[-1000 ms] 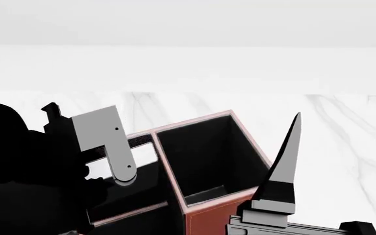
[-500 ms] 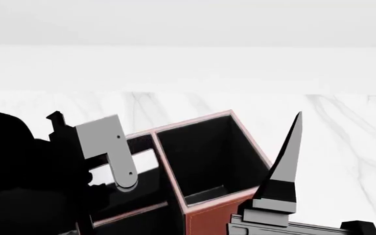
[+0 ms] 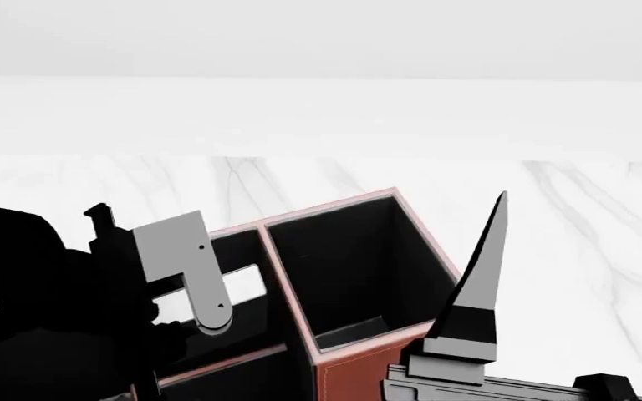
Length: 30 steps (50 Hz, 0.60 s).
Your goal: Pick up the book and place it in the front compartment of the caddy.
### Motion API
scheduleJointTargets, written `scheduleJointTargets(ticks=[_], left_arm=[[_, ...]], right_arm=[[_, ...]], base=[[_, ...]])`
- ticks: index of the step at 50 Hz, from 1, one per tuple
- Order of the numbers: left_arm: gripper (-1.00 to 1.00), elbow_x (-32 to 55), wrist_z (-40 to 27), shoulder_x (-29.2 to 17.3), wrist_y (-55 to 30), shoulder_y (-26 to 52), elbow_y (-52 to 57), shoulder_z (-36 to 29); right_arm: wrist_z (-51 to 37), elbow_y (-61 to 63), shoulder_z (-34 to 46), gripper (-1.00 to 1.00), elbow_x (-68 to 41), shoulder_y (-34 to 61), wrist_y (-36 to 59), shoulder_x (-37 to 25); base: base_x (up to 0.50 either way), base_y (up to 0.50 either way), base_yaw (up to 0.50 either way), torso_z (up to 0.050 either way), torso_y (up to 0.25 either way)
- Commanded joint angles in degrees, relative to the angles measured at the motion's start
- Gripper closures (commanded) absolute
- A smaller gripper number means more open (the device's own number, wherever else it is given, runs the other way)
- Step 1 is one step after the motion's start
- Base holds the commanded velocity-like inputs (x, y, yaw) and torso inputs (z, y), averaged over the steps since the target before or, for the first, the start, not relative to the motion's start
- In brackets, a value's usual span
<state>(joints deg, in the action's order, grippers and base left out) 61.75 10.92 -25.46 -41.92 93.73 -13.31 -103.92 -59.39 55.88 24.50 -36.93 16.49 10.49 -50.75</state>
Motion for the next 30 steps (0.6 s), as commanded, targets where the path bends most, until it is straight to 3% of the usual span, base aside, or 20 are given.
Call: scheduleJointTargets(ticks=[1, 30], left_arm=[[1.00, -2.95, 1.65, 2.62, 3.03, -1.39, -4.71, 2.59], [1.00, -7.95, 4.51, 6.27, 9.35, -6.22, -14.24, 1.33]], right_arm=[[1.41, 0.40, -0.57, -1.00, 1.26, 0.23, 0.36, 1.37], [1.06, 0.02, -0.55, -1.00, 1.27, -0.16, -0.36, 0.66]], base=[[0.00, 0.00, 0.00, 0.000, 0.000], [0.00, 0.00, 0.00, 0.000, 0.001]])
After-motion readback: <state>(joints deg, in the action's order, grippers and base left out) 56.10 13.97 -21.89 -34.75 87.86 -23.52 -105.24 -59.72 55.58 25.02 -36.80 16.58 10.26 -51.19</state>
